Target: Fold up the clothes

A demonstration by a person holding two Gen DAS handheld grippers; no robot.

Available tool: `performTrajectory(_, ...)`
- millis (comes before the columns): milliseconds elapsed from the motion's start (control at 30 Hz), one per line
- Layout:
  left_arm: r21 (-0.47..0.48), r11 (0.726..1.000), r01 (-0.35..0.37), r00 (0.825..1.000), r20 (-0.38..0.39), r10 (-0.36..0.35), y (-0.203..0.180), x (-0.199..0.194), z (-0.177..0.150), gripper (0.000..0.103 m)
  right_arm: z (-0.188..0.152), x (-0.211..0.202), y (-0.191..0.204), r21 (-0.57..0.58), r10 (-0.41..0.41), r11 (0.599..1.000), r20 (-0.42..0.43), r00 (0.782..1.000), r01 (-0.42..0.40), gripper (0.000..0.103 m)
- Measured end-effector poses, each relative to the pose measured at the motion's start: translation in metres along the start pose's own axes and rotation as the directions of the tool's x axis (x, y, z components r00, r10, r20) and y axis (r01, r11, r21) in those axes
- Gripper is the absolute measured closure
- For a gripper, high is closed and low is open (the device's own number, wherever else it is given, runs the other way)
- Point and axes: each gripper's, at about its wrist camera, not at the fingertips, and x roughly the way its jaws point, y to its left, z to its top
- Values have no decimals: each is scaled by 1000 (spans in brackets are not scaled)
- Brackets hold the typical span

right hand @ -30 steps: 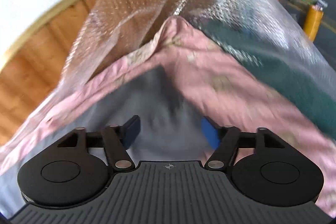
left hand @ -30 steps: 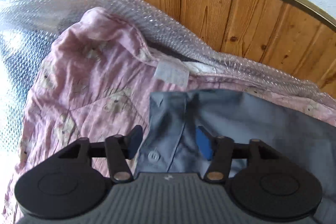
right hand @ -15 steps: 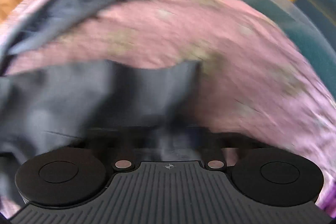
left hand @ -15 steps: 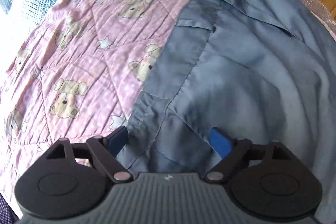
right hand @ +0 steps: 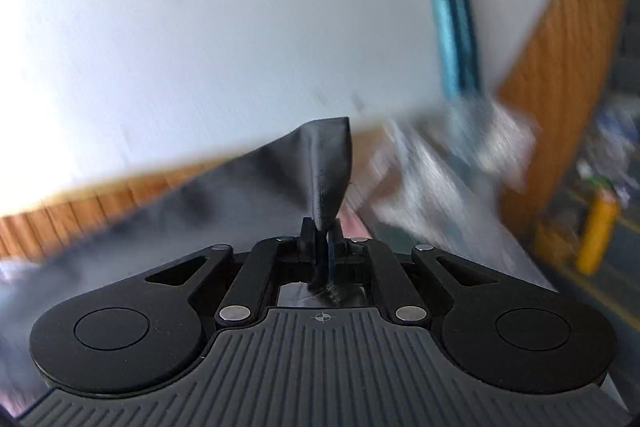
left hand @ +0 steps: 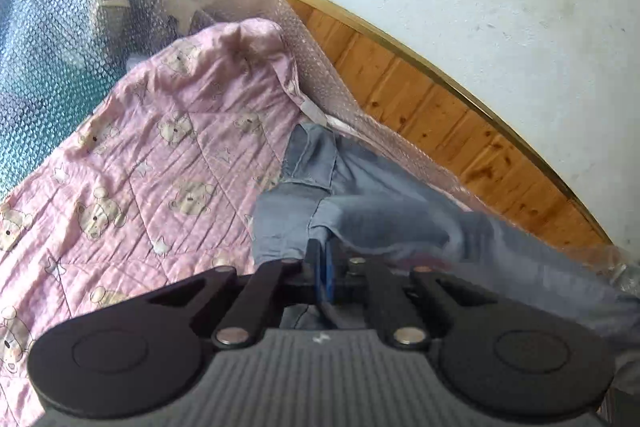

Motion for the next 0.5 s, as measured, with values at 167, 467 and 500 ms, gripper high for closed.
performTrajectory(167, 78, 993, -90, 964, -243, 106, 34, 21, -88, 101, -143, 21, -40, 35, -323, 921, -487, 811, 387, 66)
performTrajectory(467, 90, 993, -78, 969, -228, 97, 42, -9, -84, 66, -144, -31, 4, 186, -319, 888, -412, 854, 421, 45)
performTrajectory(500, 78, 994, -74, 978, -189, 87, 44, -16, -70, 58, -134, -29, 11, 193, -315, 891, -387, 867, 410, 38)
